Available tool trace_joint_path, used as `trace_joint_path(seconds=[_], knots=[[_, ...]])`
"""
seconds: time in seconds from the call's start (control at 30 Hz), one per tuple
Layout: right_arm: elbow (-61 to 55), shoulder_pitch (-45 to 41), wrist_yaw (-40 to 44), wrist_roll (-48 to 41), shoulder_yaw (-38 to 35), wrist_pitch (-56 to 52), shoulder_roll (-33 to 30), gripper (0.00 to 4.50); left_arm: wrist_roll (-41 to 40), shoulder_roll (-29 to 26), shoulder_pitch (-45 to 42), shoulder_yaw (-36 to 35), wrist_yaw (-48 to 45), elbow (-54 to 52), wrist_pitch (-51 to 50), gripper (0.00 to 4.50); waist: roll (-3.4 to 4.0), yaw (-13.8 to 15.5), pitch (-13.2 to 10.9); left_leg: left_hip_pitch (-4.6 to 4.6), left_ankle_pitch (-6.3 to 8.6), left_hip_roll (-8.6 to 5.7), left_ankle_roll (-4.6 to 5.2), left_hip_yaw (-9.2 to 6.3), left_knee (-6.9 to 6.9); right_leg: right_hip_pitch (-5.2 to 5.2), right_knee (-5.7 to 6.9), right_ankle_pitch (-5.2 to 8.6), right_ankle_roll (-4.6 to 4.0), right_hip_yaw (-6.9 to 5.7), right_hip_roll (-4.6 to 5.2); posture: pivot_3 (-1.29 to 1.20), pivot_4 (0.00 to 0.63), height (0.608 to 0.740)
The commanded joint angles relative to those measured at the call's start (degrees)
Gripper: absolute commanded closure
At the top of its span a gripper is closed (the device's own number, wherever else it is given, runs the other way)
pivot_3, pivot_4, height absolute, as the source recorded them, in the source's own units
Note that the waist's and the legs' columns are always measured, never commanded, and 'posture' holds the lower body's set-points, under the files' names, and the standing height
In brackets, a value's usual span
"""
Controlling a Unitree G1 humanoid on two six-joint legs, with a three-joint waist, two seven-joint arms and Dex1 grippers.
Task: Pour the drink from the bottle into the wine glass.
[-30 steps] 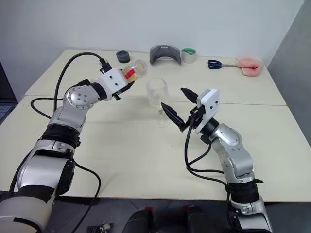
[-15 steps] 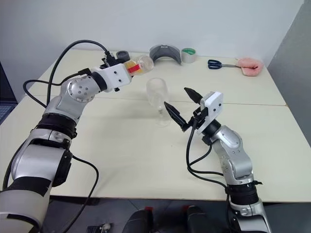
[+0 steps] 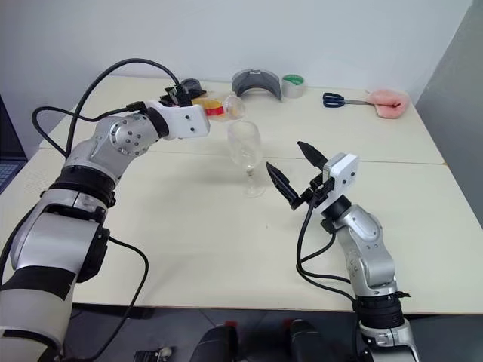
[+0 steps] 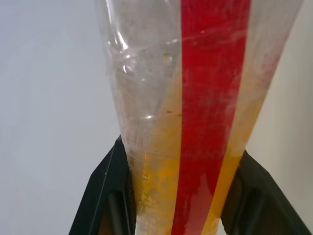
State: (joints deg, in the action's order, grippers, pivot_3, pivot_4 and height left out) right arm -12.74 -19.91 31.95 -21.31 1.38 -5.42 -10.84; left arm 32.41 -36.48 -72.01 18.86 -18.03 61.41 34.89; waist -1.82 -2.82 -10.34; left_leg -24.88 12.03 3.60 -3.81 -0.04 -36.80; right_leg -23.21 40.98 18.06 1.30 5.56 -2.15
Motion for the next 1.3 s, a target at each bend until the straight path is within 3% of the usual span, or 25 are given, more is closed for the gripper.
trace_joint_path(seconds=[0.03, 1.3], knots=[[-1.6, -0.5, -0.7, 0.6, 0.0, 1.7, 0.2, 0.00, 0.9, -1.3, -3.0, 0.3, 1.9, 0.1, 1.3, 2.81, 0.00, 0.0, 0.0, 0.00, 0.00, 0.00, 0.00, 0.00, 0.00, 0.00, 0.00, 0.00, 0.00, 0.00, 0.00, 0.00, 0.150, 0.740], [1.1, -2.4, -1.2, 1.9, 0.6, 3.6, 1.8, 0.00, 8.8, -4.4, -6.3, 5.1, 7.6, 1.2, 4.8, 2.81, 0.00, 0.0, 0.0, 0.01, -0.01, 0.00, -0.01, 0.01, -0.03, 0.00, 0.04, 0.00, -0.01, -0.01, 0.04, 0.00, 0.150, 0.740]])
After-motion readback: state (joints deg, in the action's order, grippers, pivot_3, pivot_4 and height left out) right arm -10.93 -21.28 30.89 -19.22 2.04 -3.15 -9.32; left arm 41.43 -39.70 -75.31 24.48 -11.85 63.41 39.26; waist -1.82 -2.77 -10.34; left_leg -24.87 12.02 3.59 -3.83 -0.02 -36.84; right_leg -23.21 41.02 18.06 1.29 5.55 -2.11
